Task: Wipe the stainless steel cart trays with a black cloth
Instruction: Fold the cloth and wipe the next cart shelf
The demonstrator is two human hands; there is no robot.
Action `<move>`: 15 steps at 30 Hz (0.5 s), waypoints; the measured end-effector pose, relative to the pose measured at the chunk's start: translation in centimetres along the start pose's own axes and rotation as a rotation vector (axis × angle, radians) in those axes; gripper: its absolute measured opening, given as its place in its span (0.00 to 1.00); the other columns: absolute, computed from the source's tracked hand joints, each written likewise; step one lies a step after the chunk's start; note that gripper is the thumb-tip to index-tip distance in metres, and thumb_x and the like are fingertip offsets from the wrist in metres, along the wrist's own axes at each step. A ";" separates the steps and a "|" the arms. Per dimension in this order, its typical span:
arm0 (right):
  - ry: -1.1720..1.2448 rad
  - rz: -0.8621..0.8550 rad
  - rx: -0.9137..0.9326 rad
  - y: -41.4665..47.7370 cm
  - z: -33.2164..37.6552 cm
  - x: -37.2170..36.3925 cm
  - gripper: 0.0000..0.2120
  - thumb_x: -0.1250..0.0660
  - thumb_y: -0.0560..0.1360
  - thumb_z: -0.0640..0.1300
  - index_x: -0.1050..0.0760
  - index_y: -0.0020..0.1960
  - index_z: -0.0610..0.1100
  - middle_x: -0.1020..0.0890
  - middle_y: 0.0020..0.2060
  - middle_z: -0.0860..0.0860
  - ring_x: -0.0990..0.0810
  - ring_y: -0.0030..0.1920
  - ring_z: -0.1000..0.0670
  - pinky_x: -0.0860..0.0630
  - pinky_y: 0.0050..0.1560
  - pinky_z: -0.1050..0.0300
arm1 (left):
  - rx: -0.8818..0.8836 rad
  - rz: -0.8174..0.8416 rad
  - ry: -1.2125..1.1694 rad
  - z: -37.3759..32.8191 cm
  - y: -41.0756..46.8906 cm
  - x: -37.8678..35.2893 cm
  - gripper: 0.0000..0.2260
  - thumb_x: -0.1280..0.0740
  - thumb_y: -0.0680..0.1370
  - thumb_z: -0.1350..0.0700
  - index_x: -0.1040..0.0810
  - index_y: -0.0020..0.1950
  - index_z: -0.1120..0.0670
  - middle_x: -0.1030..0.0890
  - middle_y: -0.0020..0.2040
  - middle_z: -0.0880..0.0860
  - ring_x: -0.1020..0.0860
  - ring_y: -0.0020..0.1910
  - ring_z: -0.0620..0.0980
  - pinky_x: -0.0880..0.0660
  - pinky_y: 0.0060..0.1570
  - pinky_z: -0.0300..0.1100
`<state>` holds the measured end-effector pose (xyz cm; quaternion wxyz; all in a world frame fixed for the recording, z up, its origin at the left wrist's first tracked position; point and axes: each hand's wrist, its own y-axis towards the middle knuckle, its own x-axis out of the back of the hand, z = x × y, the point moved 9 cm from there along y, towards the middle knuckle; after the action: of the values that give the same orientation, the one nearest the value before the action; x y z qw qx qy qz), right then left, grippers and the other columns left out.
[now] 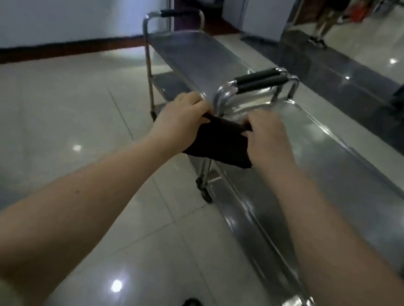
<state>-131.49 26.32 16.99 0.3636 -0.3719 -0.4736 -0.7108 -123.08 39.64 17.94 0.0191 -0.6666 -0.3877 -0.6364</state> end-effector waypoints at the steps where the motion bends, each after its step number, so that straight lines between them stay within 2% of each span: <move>1: -0.016 0.020 -0.039 -0.4 -1.8 -1.4 0.07 0.34 0.73 0.33 0.25 0.47 0.42 0.23 0.47 0.45 0.28 0.50 0.42 0.32 0.49 0.50 | -0.027 0.026 -0.029 -0.2 0.4 -2.4 0.07 0.33 0.78 0.58 0.19 0.54 0.55 0.22 0.51 0.56 0.25 0.51 0.59 0.33 0.44 0.46; 4: -0.026 0.053 -0.157 -1.6 -6.4 -5.5 0.07 0.35 0.75 0.34 0.24 0.51 0.43 0.23 0.50 0.46 0.29 0.53 0.43 0.37 0.50 0.55 | -0.039 0.119 -0.088 -0.4 1.1 -9.4 0.08 0.36 0.80 0.57 0.21 0.58 0.54 0.24 0.52 0.55 0.27 0.52 0.57 0.29 0.47 0.49; 7: 0.033 0.056 -0.249 -2.8 -9.7 -9.0 0.08 0.35 0.73 0.32 0.23 0.49 0.42 0.23 0.48 0.47 0.29 0.50 0.43 0.37 0.47 0.57 | -0.023 0.217 -0.138 -0.3 1.3 -14.9 0.09 0.36 0.80 0.58 0.21 0.57 0.56 0.24 0.52 0.57 0.28 0.51 0.59 0.28 0.49 0.53; 10: 0.070 0.067 -0.339 -3.9 -12.3 -12.2 0.08 0.34 0.72 0.32 0.23 0.48 0.43 0.23 0.47 0.49 0.30 0.50 0.45 0.39 0.47 0.59 | -0.040 0.289 -0.160 0.2 1.3 -19.3 0.08 0.36 0.81 0.57 0.20 0.57 0.56 0.24 0.51 0.57 0.28 0.51 0.59 0.29 0.47 0.52; 15: 0.162 0.070 -0.517 -6.0 -14.7 -17.1 0.08 0.32 0.71 0.30 0.22 0.48 0.38 0.21 0.47 0.43 0.27 0.50 0.40 0.31 0.50 0.49 | -0.061 0.384 -0.228 1.2 1.2 -25.5 0.06 0.34 0.80 0.59 0.20 0.54 0.55 0.23 0.48 0.56 0.26 0.48 0.59 0.33 0.44 0.45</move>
<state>-131.55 16.97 -4.37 0.3177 -0.4104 -0.2327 -0.8225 -118.64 26.88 -3.74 0.0759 -0.7960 -0.2338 -0.5531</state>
